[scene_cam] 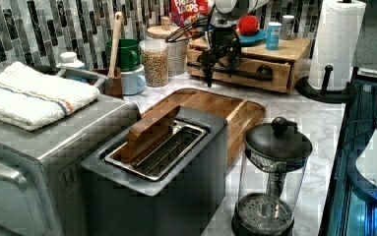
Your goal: Open the drawer.
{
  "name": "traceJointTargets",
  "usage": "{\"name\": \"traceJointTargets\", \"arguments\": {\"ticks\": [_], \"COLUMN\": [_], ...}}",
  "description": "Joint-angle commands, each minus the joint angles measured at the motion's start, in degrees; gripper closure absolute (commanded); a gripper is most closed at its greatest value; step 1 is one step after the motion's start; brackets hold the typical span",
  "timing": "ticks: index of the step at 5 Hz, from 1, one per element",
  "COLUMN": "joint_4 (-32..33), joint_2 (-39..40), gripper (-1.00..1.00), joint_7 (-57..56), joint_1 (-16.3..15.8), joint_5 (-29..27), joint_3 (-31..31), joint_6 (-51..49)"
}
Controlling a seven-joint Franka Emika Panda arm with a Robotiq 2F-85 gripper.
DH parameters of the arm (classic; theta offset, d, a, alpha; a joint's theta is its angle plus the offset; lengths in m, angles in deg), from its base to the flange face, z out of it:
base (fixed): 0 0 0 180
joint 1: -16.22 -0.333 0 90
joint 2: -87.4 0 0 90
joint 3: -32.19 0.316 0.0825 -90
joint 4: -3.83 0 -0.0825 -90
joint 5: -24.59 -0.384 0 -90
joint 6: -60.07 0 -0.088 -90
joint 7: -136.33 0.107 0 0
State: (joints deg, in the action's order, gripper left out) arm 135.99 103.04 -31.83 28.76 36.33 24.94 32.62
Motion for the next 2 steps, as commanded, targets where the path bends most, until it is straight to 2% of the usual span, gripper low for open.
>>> {"name": "traceJointTargets", "arguments": {"ticks": [1,2], "joint_4": [2.8,2.5], "joint_2": [-3.2,-3.5], "gripper": [-1.0,-1.0], "joint_7": [14.0,14.7], "joint_1": [-15.0,-15.2], "joint_5": [3.6,2.9], "joint_3": [9.8,10.6], "joint_6": [0.8,-0.1]}}
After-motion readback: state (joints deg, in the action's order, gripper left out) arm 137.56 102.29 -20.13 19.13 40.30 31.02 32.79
